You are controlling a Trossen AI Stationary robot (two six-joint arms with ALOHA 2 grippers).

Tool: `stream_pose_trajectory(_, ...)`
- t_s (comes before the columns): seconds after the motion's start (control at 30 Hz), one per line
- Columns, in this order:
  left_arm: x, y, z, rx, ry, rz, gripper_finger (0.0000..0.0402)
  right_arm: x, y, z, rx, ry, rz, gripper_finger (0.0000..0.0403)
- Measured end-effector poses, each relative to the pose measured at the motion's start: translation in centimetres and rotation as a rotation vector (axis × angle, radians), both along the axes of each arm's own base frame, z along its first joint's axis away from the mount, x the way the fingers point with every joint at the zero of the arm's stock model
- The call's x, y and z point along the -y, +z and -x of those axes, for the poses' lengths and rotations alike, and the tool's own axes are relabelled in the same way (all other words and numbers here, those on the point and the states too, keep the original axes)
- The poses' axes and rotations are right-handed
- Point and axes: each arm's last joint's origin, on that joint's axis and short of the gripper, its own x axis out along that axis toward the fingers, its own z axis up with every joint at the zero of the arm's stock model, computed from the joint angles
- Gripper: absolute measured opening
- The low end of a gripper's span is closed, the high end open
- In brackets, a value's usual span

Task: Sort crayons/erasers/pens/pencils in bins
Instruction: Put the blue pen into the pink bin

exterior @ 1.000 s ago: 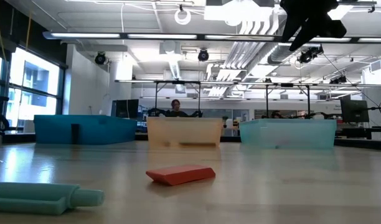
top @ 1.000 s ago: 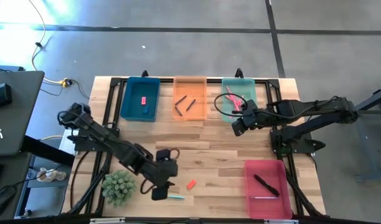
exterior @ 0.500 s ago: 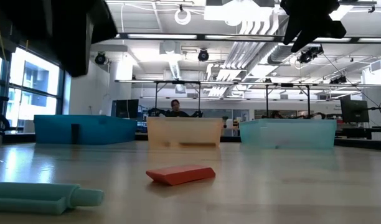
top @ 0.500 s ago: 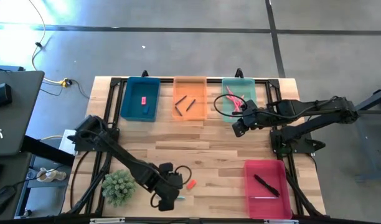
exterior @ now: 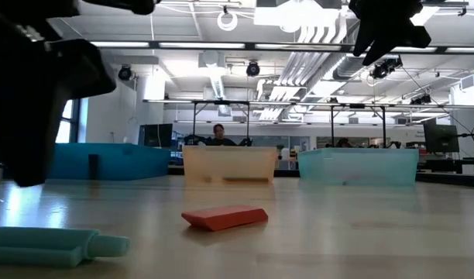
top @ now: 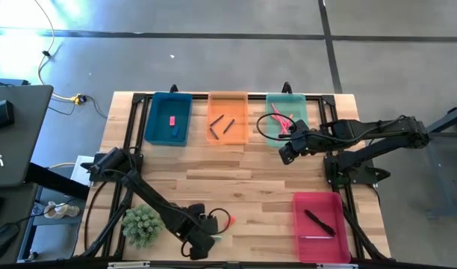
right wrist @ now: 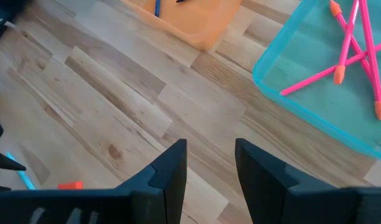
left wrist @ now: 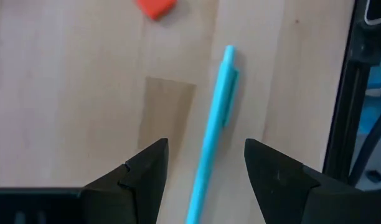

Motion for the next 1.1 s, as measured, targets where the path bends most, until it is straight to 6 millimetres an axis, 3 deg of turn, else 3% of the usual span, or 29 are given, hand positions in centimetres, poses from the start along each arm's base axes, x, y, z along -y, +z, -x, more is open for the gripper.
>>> stream_pose_trajectory(0.33, 1.1, -0.2, 0.9, 0.037, -0.045, -0.107, 0.0199, 0.0, 0.0, 0.0, -0.004, 0.0, 0.0, 0.0128)
stream_pose_trajectory(0.73, 2.1, -3.3, 1.2, -0.063, -0.067, -0.113, 0.0196, 0.0, -0.1, 0.1, -0.014, 0.0, 0.002, 0.0128)
stream_pose_trajectory(0.9, 2.0, -3.5, 1.3, -0.076, -0.033, -0.127, 0.0155, 0.0, -0.1, 0.1, -0.014, -0.002, 0.004, 0.0128)
stream_pose_trajectory(1.1, 2.0, -3.6, 1.3, -0.062, -0.077, -0.153, 0.0067, 0.0, -0.1, 0.1, -0.015, 0.0, 0.006, 0.0128)
